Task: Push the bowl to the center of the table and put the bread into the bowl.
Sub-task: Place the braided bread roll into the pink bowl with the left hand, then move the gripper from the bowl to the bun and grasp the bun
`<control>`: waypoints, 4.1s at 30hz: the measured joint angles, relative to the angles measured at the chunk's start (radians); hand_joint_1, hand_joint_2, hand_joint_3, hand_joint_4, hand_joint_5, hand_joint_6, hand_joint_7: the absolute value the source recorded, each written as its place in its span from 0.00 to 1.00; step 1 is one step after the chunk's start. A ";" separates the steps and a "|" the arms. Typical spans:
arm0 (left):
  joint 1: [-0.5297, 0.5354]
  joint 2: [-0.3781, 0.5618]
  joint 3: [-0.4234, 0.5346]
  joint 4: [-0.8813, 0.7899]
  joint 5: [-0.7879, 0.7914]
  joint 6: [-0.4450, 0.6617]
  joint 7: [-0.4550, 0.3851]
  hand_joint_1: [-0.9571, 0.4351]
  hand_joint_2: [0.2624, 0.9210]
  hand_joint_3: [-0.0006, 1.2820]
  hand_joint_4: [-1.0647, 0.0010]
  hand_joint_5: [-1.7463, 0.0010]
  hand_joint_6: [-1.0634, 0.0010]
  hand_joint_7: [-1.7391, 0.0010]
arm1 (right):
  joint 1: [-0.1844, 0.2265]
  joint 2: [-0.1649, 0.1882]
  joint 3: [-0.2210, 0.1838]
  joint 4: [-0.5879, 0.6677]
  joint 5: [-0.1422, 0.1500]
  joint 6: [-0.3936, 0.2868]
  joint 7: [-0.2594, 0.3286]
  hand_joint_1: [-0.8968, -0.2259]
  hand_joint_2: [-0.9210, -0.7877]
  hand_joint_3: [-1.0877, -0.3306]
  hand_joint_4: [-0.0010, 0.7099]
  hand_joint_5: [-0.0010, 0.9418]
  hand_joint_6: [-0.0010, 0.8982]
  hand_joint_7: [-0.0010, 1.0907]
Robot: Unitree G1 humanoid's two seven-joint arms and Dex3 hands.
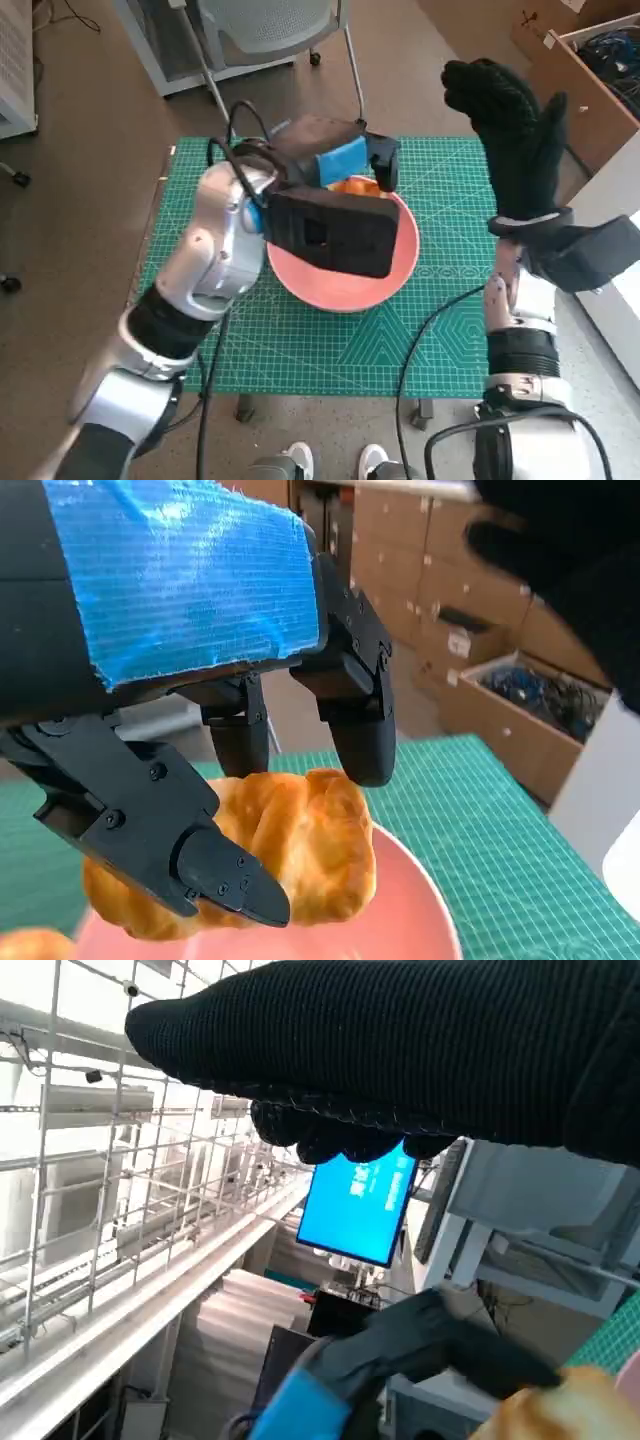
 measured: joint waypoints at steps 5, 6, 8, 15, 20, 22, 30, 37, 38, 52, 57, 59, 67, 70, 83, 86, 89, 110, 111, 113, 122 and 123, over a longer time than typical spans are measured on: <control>0.000 -0.011 0.000 0.025 -0.011 0.019 -0.028 0.56 0.71 0.06 0.95 0.94 0.96 0.82 | 0.020 -0.005 0.001 -0.037 -0.003 0.008 -0.014 0.34 0.00 0.47 0.31 0.00 0.35 0.04; 0.000 -0.012 0.000 0.027 -0.013 0.026 -0.038 0.53 0.70 0.05 0.97 0.96 0.97 0.84 | 0.025 -0.007 0.001 -0.044 -0.004 0.010 -0.018 0.34 0.00 0.47 0.31 0.00 0.35 0.03; 0.000 -0.012 0.000 0.033 -0.015 0.035 -0.050 0.48 0.70 0.05 0.98 0.98 0.98 0.85 | 0.031 -0.013 0.001 -0.052 -0.005 0.013 -0.023 0.34 0.00 0.47 0.31 0.00 0.35 0.04; 0.000 -0.003 0.000 0.044 -0.018 0.034 -0.063 0.33 0.73 0.03 1.00 1.00 1.00 0.90 | 0.036 -0.027 0.006 -0.071 -0.006 0.015 -0.043 0.34 0.00 0.46 0.30 0.00 0.35 0.04; 0.005 0.018 0.000 0.031 -0.009 0.011 -0.061 0.20 0.78 0.03 1.00 1.00 1.00 0.94 | 0.037 -0.028 0.013 -0.073 -0.011 0.015 -0.052 0.34 0.00 0.46 0.29 0.00 0.35 0.04; 0.010 0.027 0.000 0.020 -0.007 0.001 -0.059 0.18 0.79 0.03 1.00 1.00 1.00 0.95 | 0.037 -0.028 0.017 -0.073 -0.014 0.015 -0.056 0.34 0.00 0.45 0.29 0.00 0.35 0.04; 0.118 0.124 0.084 -0.153 -0.053 -0.041 -0.076 0.13 0.93 0.02 1.00 1.00 0.98 0.96 | 0.042 -0.021 0.032 -0.075 -0.029 0.011 -0.066 0.34 0.00 0.45 0.29 0.00 0.35 0.04; 0.251 0.296 0.272 -0.356 -0.151 -0.048 -0.135 0.25 0.84 0.00 1.00 1.00 0.94 0.96 | 0.065 -0.021 0.032 -0.079 -0.020 0.009 -0.065 0.35 0.00 0.45 0.29 0.00 0.34 0.03; 0.262 0.315 0.294 -0.368 -0.159 -0.047 -0.136 0.27 0.82 0.00 1.00 1.00 0.93 0.96 | 0.066 -0.021 0.032 -0.079 -0.019 0.009 -0.065 0.35 0.00 0.45 0.29 0.00 0.33 0.03; 0.398 0.457 0.387 -0.380 -0.145 0.054 -0.133 0.34 0.68 0.00 1.00 1.00 0.92 0.97 | 0.056 -0.019 0.034 -0.062 -0.002 0.009 -0.062 0.36 0.00 0.45 0.29 0.00 0.33 0.03; 0.408 0.457 0.352 -0.345 -0.149 0.056 -0.137 0.34 0.67 0.00 1.00 1.00 0.92 0.98 | 0.046 -0.018 0.035 -0.047 -0.001 0.009 -0.055 0.35 0.00 0.46 0.29 0.00 0.33 0.03; 0.410 0.457 0.342 -0.332 -0.149 0.056 -0.137 0.33 0.67 0.00 1.00 1.00 0.92 0.98 | 0.042 -0.017 0.035 -0.043 0.000 0.009 -0.051 0.35 0.00 0.46 0.29 0.00 0.33 0.03; 0.413 0.435 0.290 -0.307 -0.144 0.069 -0.131 0.37 0.66 0.00 1.00 1.00 0.91 0.98 | 0.030 -0.016 0.034 -0.019 0.013 0.009 -0.019 0.33 0.00 0.47 0.30 0.00 0.34 0.03; 0.412 0.424 0.265 -0.299 -0.133 0.079 -0.126 0.38 0.66 0.00 1.00 1.00 0.91 0.98 | 0.027 -0.016 0.033 -0.014 0.023 0.010 -0.008 0.34 0.00 0.47 0.30 0.00 0.34 0.03; 0.360 0.343 0.127 -0.120 -0.033 0.110 -0.109 0.42 0.66 0.00 1.00 1.00 0.90 0.99 | 0.023 -0.019 0.030 -0.006 0.036 0.011 0.008 0.36 0.00 0.46 0.30 0.00 0.34 0.03; 0.333 0.320 0.100 -0.057 -0.006 0.121 -0.099 0.43 0.66 0.00 1.00 1.00 0.90 0.99 | 0.023 -0.021 0.030 -0.007 0.036 0.011 0.008 0.36 0.00 0.46 0.30 0.00 0.34 0.03; 0.307 0.299 0.076 0.001 0.012 0.131 -0.089 0.44 0.66 0.00 1.00 1.00 0.90 0.99 | 0.023 -0.022 0.031 -0.010 0.033 0.011 0.006 0.36 0.00 0.46 0.30 0.00 0.34 0.03; 0.167 0.184 -0.021 0.446 0.082 0.158 0.020 0.52 0.67 0.01 0.98 0.99 0.85 0.99 | 0.033 -0.037 0.031 -0.034 0.006 0.010 -0.012 0.34 0.00 0.32 0.30 0.00 0.34 0.03; 0.158 0.175 -0.024 0.474 0.082 0.154 0.031 0.52 0.67 0.01 0.98 0.99 0.85 0.98 | 0.034 -0.037 0.031 -0.036 0.005 0.010 -0.012 0.34 0.00 0.32 0.30 0.00 0.34 0.03; 0.142 0.161 -0.033 0.525 0.084 0.144 0.052 0.52 0.70 0.01 0.91 0.98 0.81 0.98 | 0.035 -0.037 0.031 -0.041 0.003 0.010 -0.012 0.34 0.00 0.32 0.30 0.00 0.34 0.03; 0.098 0.126 -0.076 0.675 0.100 0.104 0.146 0.85 0.92 0.04 0.43 0.39 0.46 0.67 | 0.036 -0.037 0.031 -0.053 0.000 0.015 -0.012 0.34 0.00 0.31 0.30 0.00 0.34 0.03; 0.094 0.125 -0.081 0.680 0.106 0.104 0.150 0.87 0.92 0.04 0.40 0.37 0.46 0.65 | 0.036 -0.037 0.032 -0.053 0.001 0.016 -0.012 0.34 0.00 0.31 0.30 0.00 0.34 0.03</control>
